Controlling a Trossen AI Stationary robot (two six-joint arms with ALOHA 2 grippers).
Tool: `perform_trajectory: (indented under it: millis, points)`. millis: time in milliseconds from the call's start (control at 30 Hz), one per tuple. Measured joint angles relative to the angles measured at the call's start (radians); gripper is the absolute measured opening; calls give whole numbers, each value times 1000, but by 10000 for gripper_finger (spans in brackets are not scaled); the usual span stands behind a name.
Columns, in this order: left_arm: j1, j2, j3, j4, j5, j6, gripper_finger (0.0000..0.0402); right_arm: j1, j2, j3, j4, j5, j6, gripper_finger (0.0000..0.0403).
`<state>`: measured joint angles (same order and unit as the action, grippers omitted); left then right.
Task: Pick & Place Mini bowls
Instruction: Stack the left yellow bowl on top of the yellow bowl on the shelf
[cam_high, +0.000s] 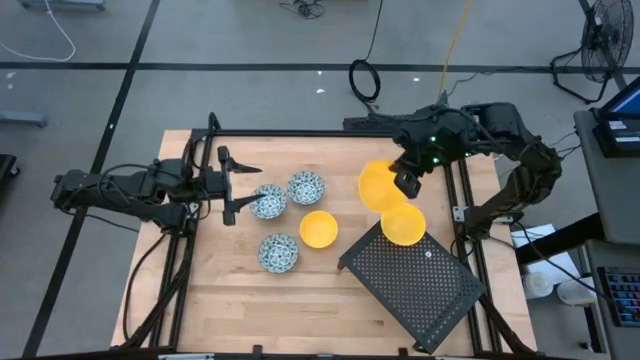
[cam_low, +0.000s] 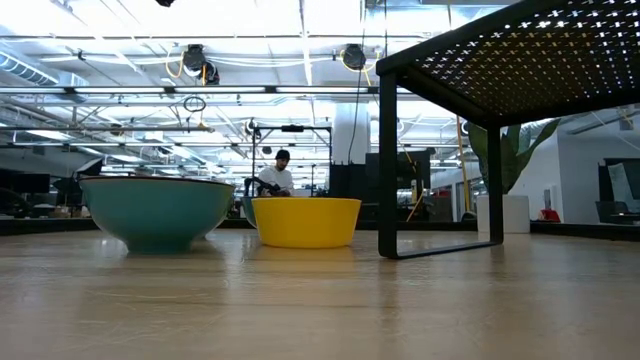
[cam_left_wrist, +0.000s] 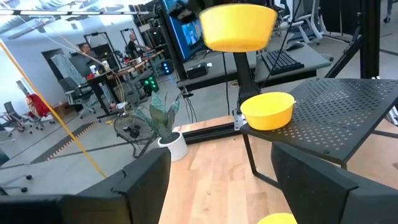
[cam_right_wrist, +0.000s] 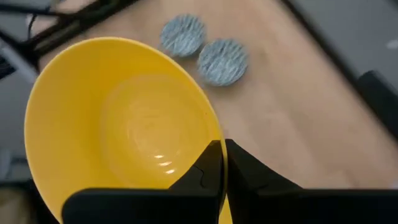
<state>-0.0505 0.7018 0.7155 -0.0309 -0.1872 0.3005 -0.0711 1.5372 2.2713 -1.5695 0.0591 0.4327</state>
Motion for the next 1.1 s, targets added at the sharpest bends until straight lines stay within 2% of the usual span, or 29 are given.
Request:
perform_trajectory:
  millis: [233,300,1100]
  points:
    - [0,7,0,6,6,9,284,1,-25,-88,0,-192,-21,0]
    - [0,6,0,7,5,9,283,1,-32,-121,-1,-214,-19,0]
    - [0,7,0,8,4,-18,277,0,-235,-518,55,-217,33,0]
